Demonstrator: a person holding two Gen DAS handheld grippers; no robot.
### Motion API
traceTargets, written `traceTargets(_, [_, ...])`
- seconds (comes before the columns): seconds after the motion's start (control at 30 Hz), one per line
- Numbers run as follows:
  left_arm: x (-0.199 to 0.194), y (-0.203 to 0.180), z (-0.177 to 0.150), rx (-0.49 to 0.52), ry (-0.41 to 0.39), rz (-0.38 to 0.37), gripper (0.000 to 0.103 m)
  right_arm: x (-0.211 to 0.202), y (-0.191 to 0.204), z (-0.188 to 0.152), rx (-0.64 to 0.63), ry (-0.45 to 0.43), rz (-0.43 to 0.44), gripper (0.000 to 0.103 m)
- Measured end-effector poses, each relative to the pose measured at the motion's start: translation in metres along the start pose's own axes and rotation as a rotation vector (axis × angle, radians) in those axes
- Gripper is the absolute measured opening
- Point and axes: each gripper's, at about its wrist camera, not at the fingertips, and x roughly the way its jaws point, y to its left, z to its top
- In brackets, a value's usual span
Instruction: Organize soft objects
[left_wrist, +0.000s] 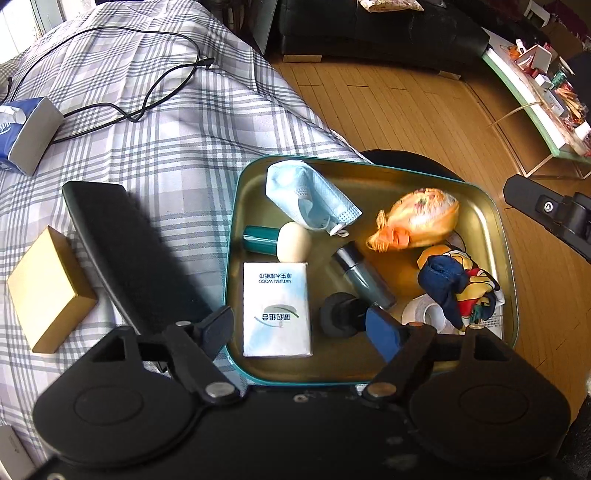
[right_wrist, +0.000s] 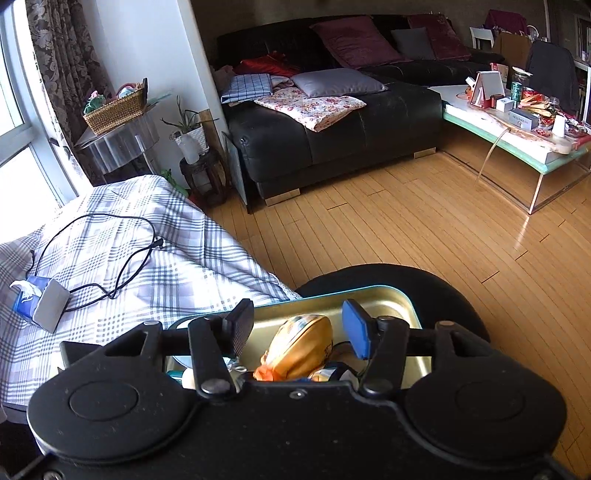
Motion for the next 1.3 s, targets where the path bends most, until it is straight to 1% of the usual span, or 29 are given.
traceTargets(0.1, [-0.003,0.003,-0.003,-0.002,-0.007,0.007,0.078,-0.003,0.000,-0.002,0.001,0.008,-0.006,0.053])
traceTargets(0.27, [-0.012,0.010,-0.011,-0.015,-0.019,0.015,0.079,-0.012,0.000,-0.009,-0.008,0.004,-0.041,0.053])
traceTargets(0.5, [-0.033,0.018,-0.027,-0.021,-0.055,0.035,0.081,-0.028,0.007,-0.020,-0.048,-0.010,-0.114,0.053])
traceTargets(0.8, [-0.058,0.029,-0.051,-0.035,-0.099,0.053,0.083,-0.045,0.015,-0.032,-0.074,0.011,-0.149,0.053])
traceTargets(0.9, [-0.067,0.033,-0.056,-0.045,-0.114,0.058,0.085,-0.049,0.019,-0.034,-0.075,0.011,-0.165,0.053])
traceTargets(1.03, [-0.076,0.037,-0.061,-0.059,-0.135,0.069,0.089,-0.054,0.024,-0.037,-0.086,0.011,-0.181,0.053])
traceTargets(1.3, [-0.090,0.042,-0.068,-0.077,-0.170,0.075,0.094,-0.060,0.034,-0.042,-0.110,0.022,-0.211,0.053])
